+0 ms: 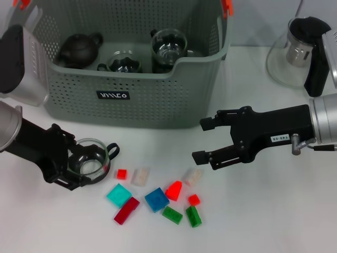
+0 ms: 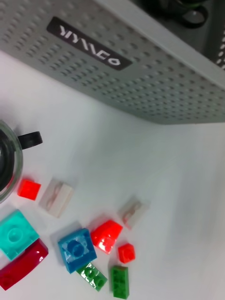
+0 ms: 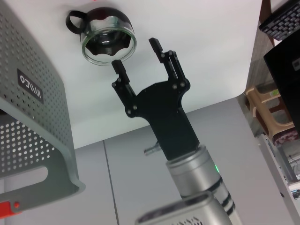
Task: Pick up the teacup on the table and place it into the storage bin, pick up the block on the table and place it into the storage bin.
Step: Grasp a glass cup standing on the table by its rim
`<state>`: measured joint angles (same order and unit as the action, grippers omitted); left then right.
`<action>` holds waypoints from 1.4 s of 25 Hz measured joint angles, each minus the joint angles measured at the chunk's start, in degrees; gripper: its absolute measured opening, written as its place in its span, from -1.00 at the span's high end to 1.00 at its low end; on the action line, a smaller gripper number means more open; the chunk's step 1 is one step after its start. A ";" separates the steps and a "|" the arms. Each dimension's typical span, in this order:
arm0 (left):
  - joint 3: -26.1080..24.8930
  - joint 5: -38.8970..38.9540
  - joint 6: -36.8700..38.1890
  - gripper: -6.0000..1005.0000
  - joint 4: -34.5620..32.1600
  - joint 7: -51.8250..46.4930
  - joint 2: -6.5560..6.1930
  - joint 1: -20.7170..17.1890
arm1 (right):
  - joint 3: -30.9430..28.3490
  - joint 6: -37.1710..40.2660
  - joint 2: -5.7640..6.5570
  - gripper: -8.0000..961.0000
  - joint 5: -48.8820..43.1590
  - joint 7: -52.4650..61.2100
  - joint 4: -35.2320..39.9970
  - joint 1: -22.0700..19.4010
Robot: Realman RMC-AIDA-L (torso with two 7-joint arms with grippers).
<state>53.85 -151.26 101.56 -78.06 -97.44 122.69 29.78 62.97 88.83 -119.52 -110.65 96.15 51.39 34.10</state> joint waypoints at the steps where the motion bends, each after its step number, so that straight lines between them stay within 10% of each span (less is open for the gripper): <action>1: 0.08 -0.04 -0.33 -0.43 0.54 0.05 -0.04 0.08 | -0.03 -0.02 -0.01 -0.97 0.00 0.00 -0.02 -0.02; 35: 3.27 -4.56 -10.55 -0.40 13.23 -0.56 0.62 2.55 | -0.75 -0.36 0.12 -0.97 0.00 0.00 -0.68 -0.17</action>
<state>57.13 -155.82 91.02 -64.83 -98.00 123.31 32.33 62.22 88.47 -119.39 -110.65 96.15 50.71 33.93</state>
